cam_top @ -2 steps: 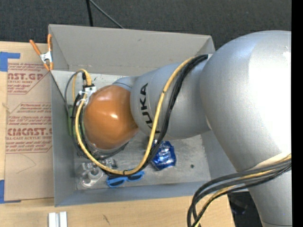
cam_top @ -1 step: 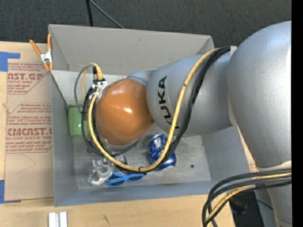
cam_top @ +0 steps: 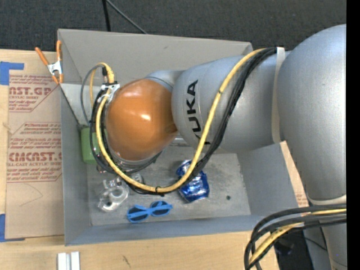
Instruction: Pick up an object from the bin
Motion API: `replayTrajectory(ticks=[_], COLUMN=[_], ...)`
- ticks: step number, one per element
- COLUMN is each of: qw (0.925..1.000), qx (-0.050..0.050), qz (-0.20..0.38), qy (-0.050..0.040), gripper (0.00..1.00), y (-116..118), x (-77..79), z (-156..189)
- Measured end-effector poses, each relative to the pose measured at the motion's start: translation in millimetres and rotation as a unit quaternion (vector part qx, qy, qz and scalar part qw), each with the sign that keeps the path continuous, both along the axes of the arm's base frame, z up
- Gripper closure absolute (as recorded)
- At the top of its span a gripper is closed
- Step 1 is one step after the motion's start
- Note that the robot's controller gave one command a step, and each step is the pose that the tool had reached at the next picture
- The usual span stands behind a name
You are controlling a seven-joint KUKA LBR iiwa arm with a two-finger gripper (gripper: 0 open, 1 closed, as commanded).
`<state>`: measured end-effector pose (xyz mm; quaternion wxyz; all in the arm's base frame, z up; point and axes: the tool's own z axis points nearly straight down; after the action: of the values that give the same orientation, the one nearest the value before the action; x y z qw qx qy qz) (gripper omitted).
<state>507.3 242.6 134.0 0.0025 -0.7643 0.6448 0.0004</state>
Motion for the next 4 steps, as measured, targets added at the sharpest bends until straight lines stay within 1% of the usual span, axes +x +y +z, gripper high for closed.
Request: replayTrajectory(ticks=[1,2,3,4], qw=[1.0000,0.9999,0.9998,0.9996], qx=[-0.001,-0.001,-0.001,-0.001], qz=[0.009,0.016,0.022,0.030], qy=[0.0009,0.0022,0.0005,0.0030], gripper=[1.00,1.00,1.00,1.00], y=[3.8,-15.8,-19.7,-31.9], x=[10.7,-17.0,18.7,-5.4], z=[1.7,24.8,20.8,16.5])
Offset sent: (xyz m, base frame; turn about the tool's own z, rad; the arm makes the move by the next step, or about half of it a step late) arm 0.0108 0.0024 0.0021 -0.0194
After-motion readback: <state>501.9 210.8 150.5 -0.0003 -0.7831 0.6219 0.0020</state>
